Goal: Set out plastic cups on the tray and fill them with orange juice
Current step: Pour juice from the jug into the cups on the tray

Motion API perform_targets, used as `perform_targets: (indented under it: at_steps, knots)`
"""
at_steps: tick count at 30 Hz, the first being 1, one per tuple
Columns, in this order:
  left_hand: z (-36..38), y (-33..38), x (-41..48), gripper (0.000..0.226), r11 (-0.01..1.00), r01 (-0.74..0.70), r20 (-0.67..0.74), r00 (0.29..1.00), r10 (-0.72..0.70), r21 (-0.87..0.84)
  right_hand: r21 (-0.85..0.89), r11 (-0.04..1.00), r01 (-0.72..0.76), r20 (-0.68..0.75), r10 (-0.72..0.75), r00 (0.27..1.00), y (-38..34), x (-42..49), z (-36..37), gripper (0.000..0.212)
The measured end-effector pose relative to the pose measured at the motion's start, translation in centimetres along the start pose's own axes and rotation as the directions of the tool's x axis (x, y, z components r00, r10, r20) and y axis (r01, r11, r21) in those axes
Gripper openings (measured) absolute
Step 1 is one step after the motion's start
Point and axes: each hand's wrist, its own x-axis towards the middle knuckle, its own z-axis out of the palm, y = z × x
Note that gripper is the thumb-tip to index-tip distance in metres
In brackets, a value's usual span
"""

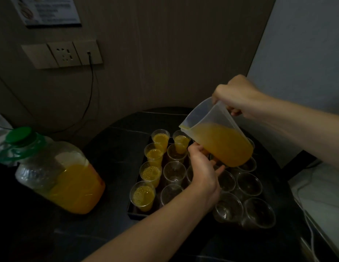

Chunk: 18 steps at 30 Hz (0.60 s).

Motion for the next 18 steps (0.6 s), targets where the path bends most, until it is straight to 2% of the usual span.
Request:
perform_targets:
  at_steps: [10, 18]
  knots:
    - [-0.57, 0.14, -0.8, 0.024, 1.0, 0.019, -0.038, 0.999, -0.019, -0.014, -0.017, 1.0, -0.009, 0.053, 0.01, 0.999, -0.25, -0.7, 0.39, 0.012]
    - [-0.75, -0.68, -0.31, 0.029, 1.0, 0.014, -0.043, 0.999, -0.014, -0.012, -0.034, 0.999, -0.003, 0.066, 0.006, 0.998, 0.05, -0.68, 0.69, 0.01]
